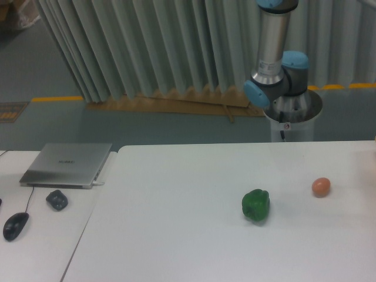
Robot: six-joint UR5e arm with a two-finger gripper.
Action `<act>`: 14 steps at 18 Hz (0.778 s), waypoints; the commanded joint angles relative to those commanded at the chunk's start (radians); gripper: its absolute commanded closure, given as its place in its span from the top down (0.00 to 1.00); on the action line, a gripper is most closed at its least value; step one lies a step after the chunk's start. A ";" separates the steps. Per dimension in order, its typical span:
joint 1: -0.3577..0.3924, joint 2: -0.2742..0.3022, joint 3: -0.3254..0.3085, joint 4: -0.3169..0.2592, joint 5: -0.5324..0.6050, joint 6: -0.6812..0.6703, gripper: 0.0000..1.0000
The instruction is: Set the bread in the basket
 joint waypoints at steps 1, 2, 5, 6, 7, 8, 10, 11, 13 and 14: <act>-0.018 0.000 0.001 -0.001 0.002 -0.002 1.00; -0.031 0.000 0.000 0.000 0.002 -0.005 1.00; -0.074 0.000 0.002 0.000 0.000 -0.029 1.00; -0.083 0.000 0.000 0.000 -0.006 -0.029 1.00; -0.103 0.000 0.000 0.002 0.002 -0.026 1.00; -0.108 -0.002 -0.005 0.002 0.002 -0.020 1.00; -0.112 -0.011 -0.011 0.006 0.002 -0.019 1.00; -0.121 -0.015 -0.011 0.008 0.003 -0.025 1.00; -0.140 -0.028 -0.011 0.008 0.012 -0.025 1.00; -0.147 -0.031 -0.012 0.008 0.021 -0.028 1.00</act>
